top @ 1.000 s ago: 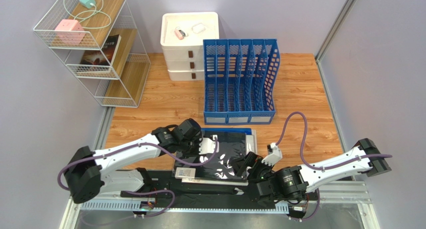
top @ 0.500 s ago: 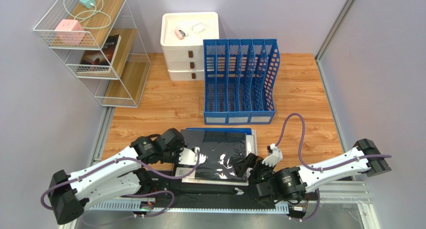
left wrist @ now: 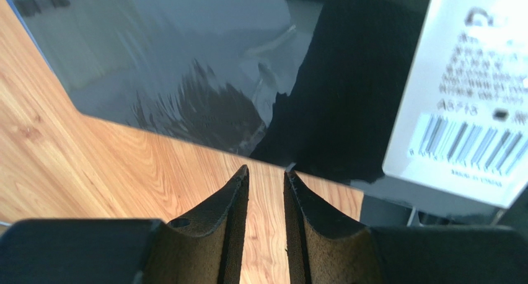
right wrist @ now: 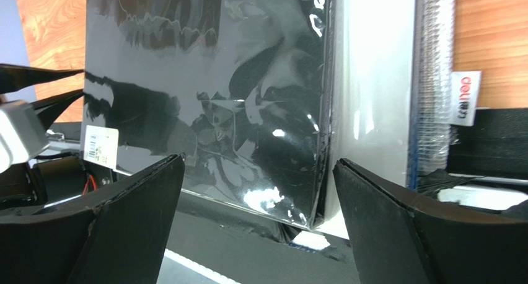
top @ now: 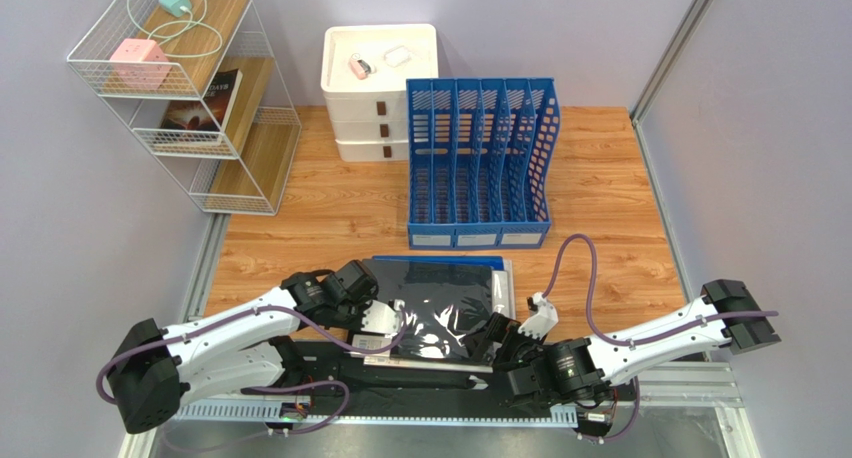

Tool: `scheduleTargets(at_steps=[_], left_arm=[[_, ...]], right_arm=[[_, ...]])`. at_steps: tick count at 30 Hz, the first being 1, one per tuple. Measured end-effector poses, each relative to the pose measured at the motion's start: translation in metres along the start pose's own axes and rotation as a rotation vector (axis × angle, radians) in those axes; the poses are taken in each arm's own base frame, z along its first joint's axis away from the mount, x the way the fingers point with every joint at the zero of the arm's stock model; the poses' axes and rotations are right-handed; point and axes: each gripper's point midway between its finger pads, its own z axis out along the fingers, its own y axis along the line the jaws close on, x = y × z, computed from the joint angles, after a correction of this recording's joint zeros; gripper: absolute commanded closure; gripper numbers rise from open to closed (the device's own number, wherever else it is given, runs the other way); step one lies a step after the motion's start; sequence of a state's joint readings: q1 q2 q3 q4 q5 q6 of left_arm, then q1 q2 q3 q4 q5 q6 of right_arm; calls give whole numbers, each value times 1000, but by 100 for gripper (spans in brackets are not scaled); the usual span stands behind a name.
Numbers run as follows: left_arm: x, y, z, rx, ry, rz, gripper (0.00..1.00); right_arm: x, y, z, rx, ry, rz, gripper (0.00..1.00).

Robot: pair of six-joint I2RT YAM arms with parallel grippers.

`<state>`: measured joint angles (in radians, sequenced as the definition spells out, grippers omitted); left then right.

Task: Organize the desk
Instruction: Pick up the folder from the corner of the board.

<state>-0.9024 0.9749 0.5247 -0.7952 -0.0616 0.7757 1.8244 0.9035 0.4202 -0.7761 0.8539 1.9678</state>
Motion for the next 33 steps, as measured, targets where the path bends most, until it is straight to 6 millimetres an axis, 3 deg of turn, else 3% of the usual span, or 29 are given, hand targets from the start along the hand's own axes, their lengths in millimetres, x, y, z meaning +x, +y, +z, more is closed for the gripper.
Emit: scheduleTargets(at_steps=[10, 20, 25, 33], left_arm=[[-2, 1, 23, 33, 33, -3, 67], [-8, 5, 27, 17, 2, -8, 67], [-6, 5, 27, 16, 8, -10, 67], [-2, 7, 27, 17, 58, -3, 67]], right_arm=[[7, -3, -3, 18, 40, -10, 0], [15, -6, -12, 22, 84, -47, 0], [12, -10, -2, -54, 46, -15, 0], [0, 4, 6, -156, -43, 51, 0]])
